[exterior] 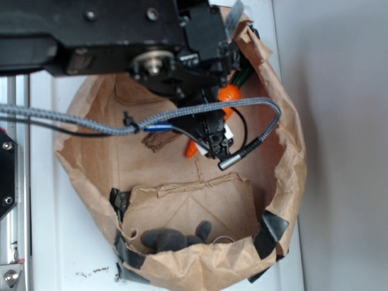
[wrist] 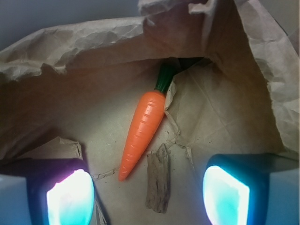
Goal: Grab the carrot.
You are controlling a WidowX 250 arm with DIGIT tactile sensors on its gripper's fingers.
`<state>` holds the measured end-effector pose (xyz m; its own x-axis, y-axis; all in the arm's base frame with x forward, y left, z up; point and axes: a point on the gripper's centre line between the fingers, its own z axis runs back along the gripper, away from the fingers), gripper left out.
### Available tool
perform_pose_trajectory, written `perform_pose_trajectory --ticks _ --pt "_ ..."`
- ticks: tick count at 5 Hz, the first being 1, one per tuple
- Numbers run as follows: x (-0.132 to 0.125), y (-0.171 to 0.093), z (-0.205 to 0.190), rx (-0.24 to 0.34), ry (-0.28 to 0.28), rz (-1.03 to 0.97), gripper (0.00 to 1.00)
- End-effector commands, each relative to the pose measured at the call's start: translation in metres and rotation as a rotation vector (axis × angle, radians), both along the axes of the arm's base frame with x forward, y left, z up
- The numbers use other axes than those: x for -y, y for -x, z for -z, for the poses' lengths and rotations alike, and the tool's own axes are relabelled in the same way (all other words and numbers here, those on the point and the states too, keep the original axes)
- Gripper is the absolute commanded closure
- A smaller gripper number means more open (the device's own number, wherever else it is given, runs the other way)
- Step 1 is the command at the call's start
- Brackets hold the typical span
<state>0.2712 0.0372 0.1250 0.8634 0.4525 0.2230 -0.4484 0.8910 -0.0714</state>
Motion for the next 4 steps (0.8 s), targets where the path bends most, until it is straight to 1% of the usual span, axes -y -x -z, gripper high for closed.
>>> perform_pose_trajectory --ticks 1,2,3,4 --pt "-0.014 -0.029 0.036 0.068 -0.021 -0.049 0.0" --pt "-0.02 -0.037 0.055 0.11 -0.024 -0.035 0.0" --pt "-0.023 -0.046 0.066 0.119 -0.006 -0.028 0.0" --pt "-0.022 -0.061 0.08 0.104 -0.033 -0.027 0.0"
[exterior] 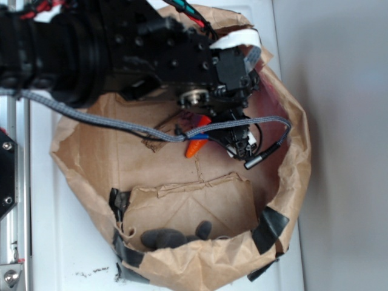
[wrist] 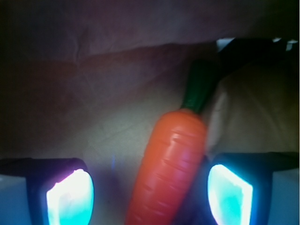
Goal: Grab the carrot.
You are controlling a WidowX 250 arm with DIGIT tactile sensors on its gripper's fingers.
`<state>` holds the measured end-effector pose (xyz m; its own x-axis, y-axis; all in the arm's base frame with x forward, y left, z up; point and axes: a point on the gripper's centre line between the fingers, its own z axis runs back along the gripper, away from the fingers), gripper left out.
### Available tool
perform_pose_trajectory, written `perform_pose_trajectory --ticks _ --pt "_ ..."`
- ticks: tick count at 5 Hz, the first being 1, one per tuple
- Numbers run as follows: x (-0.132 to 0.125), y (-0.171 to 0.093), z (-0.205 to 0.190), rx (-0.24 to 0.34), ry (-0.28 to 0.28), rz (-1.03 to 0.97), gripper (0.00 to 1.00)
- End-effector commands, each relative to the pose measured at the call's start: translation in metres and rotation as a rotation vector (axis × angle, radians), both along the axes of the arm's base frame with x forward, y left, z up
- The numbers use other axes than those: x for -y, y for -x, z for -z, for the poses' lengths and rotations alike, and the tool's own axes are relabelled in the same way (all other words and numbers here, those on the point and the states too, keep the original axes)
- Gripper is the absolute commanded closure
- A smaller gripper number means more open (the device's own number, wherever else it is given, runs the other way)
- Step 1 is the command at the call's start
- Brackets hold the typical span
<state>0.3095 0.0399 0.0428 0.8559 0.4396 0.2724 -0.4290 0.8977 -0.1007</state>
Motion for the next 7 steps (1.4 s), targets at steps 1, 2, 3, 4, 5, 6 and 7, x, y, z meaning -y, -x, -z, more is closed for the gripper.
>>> perform_pose_trajectory --ticks 1,2,3,4,5,6,7 --pt "-0.021 -0.024 0.002 0.065 -0.106 -0.071 1.0" --pt "-0.02 -0.017 -0.008 0.104 -0.137 -0.091 1.0" --pt "-0.019 -0.007 -0.019 0.126 -0.139 -0.101 1.0" --pt "-0.015 0.013 -0.055 0.173 -0.063 -0.062 1.0" --pt "-0.015 0.035 -0.095 0.199 0.035 -0.005 1.0" --pt "-0.015 0.051 -0.112 0.184 0.036 -0.016 1.0" --pt "-0.011 0.057 -0.112 0.155 -0.014 0.013 1.0"
